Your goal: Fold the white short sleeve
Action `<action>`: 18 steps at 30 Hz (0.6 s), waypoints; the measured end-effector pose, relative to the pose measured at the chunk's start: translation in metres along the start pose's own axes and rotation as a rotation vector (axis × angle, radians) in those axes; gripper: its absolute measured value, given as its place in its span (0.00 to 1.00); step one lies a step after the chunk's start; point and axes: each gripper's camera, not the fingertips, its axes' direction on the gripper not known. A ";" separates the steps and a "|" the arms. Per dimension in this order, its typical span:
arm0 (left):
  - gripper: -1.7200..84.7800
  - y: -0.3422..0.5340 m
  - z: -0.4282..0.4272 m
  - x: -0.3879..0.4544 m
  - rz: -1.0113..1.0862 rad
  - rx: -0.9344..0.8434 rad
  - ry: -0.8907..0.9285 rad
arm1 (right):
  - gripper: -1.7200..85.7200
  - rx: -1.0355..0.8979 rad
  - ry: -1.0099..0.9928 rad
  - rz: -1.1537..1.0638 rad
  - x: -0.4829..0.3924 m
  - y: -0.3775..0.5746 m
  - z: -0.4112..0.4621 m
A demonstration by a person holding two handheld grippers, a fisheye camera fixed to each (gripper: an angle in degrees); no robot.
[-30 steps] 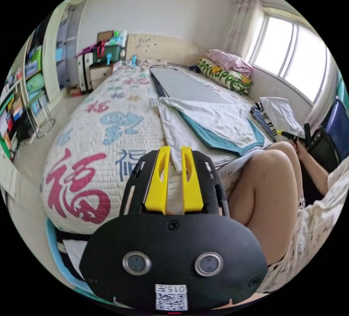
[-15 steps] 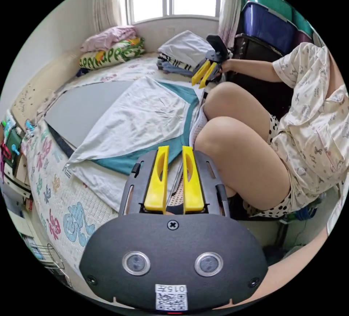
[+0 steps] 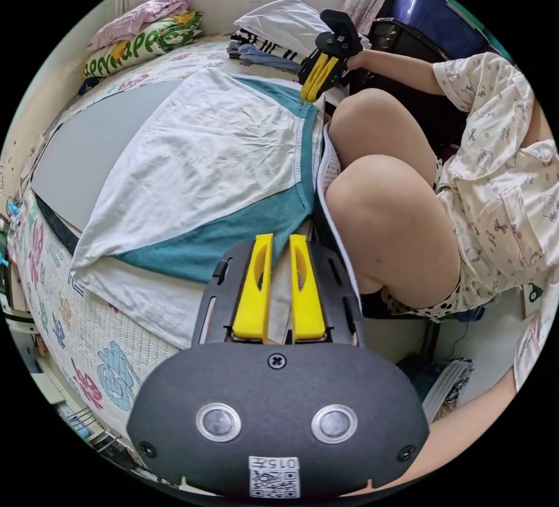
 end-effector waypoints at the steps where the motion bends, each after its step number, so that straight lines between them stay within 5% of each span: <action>1: 0.03 0.001 -0.001 -0.009 -0.017 0.004 0.033 | 0.02 -0.001 -0.009 0.002 -0.001 -0.002 -0.002; 9: 0.01 0.003 -0.066 -0.102 -0.110 0.141 0.162 | 0.01 -0.027 -0.093 0.079 0.035 -0.056 -0.068; 12: 0.01 -0.026 -0.130 -0.184 -0.186 0.229 0.059 | 0.01 0.047 0.157 0.210 0.094 -0.119 -0.117; 15: 0.02 -0.057 -0.209 -0.272 -0.456 0.485 -0.231 | 0.02 0.263 0.440 0.485 0.164 -0.188 -0.174; 18: 0.06 -0.057 -0.241 -0.295 -0.626 0.740 -0.359 | 0.10 0.414 0.457 0.612 0.182 -0.219 -0.198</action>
